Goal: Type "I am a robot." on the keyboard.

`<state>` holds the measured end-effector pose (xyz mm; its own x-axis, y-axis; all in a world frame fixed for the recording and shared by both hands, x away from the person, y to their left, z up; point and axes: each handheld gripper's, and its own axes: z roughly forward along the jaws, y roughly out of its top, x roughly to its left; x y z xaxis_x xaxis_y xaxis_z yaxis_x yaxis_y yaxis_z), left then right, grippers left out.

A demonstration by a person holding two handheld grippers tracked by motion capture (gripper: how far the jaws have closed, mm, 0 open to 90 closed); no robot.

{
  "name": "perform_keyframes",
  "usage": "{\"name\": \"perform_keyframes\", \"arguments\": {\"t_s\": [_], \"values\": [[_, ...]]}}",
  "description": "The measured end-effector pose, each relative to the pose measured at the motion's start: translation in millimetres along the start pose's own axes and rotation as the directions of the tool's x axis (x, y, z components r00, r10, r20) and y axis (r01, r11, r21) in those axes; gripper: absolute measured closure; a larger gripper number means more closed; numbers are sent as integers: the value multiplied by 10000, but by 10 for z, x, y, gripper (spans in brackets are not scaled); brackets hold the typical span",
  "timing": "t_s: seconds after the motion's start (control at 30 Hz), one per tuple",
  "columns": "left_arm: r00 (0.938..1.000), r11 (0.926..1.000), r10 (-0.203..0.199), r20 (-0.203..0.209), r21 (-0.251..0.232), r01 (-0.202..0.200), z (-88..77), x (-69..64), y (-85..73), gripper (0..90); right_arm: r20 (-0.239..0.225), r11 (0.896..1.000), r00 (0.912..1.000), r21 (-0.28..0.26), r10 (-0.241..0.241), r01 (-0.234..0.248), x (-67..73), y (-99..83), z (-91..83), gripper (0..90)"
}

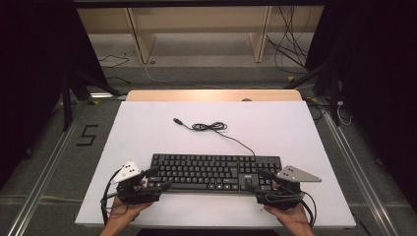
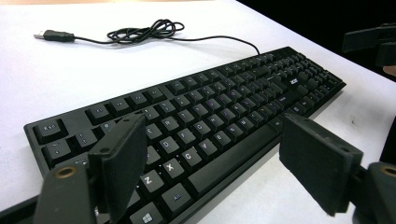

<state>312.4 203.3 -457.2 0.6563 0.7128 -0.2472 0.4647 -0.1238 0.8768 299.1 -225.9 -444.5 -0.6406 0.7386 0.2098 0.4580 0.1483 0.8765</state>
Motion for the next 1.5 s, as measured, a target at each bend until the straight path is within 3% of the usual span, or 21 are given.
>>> {"name": "perform_keyframes", "arguments": {"t_s": [0.47, 0.93, 1.27, 1.43, 1.5], "values": [[10000, 10000, -33, -88, 38, 34, 6, 10, -1, 232, -16, 9999, 10000, 158, -36, 37, 30, 27, 87, 298], [9994, 9998, -155, -324, 126, 160, 11, 52, -5, 239, -523, 9971, 9978, 625, -400, 433, 212, 172, 444, 318], [9938, 9974, -601, -940, 346, 636, -3, 150, -16, 287, -921, 9925, 9941, 1030, -565, 659, 333, 324, 782, 366], [9888, 9953, -765, -1284, 485, 833, -16, 201, -25, 360, -1026, 9883, 9927, 1317, -634, 767, 368, 365, 930, 409], [9853, 9941, -788, -1514, 624, 891, -15, 219, -33, 437, -1030, 9869, 9929, 1439, -589, 734, 368, 390, 997, 455]]}}
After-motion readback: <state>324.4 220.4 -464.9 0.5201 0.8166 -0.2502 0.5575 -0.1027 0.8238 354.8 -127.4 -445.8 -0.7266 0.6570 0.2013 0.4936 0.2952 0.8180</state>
